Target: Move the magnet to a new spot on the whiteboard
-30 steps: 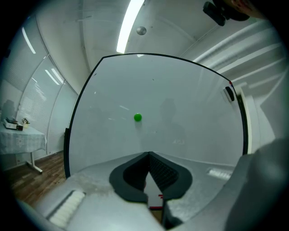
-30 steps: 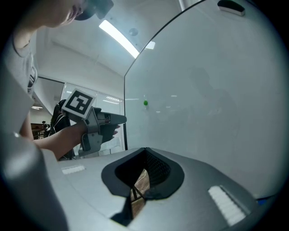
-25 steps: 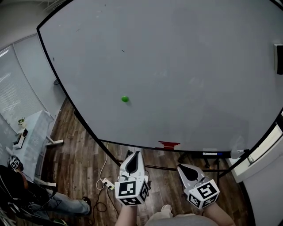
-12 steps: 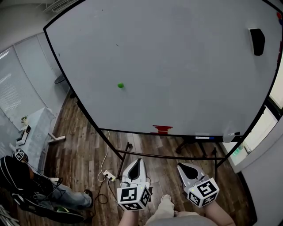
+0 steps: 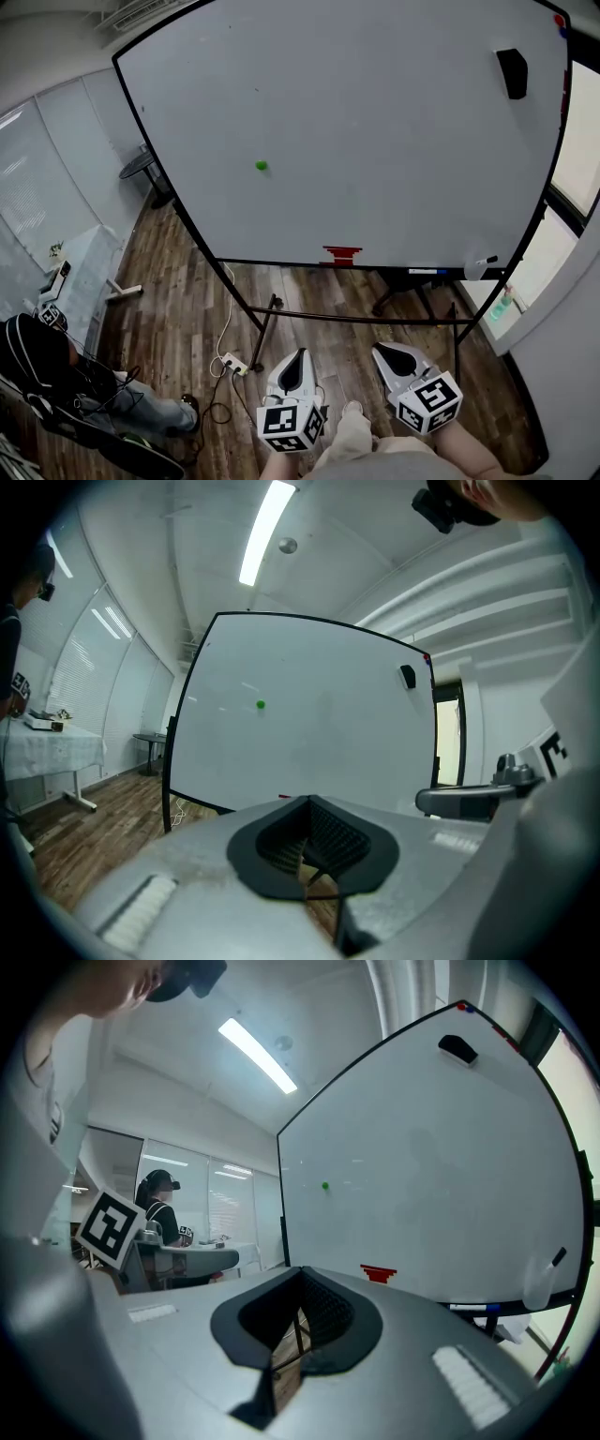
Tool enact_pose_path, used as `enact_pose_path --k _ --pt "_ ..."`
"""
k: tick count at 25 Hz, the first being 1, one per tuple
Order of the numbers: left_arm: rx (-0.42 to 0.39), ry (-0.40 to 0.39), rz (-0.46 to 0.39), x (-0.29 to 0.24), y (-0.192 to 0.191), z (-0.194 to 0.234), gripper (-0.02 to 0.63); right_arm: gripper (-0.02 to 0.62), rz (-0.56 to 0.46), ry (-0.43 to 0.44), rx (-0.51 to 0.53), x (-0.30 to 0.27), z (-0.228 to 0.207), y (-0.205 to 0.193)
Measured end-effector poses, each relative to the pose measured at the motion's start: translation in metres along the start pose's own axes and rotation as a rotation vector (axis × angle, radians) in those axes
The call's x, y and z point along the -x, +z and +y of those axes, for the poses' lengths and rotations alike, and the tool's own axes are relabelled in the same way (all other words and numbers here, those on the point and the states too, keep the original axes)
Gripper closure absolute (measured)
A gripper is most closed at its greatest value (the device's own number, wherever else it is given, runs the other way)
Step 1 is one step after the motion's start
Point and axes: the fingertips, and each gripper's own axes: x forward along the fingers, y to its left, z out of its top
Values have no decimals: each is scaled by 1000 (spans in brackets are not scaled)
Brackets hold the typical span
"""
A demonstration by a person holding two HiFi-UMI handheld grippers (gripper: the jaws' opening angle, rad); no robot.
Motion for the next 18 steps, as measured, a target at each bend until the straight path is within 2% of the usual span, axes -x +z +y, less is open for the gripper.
enact_pose_path --k 8,14,18 --pt "5 22 -4 37 -8 2 601 594 -3 24 19 21 30 -2" --pt "0 1 -13 42 -7 -3 601 594 -4 26 -6 25 35 -5" --pt "-1 -7 -5 43 -9 -5 601 595 7 37 22 24 41 -9"
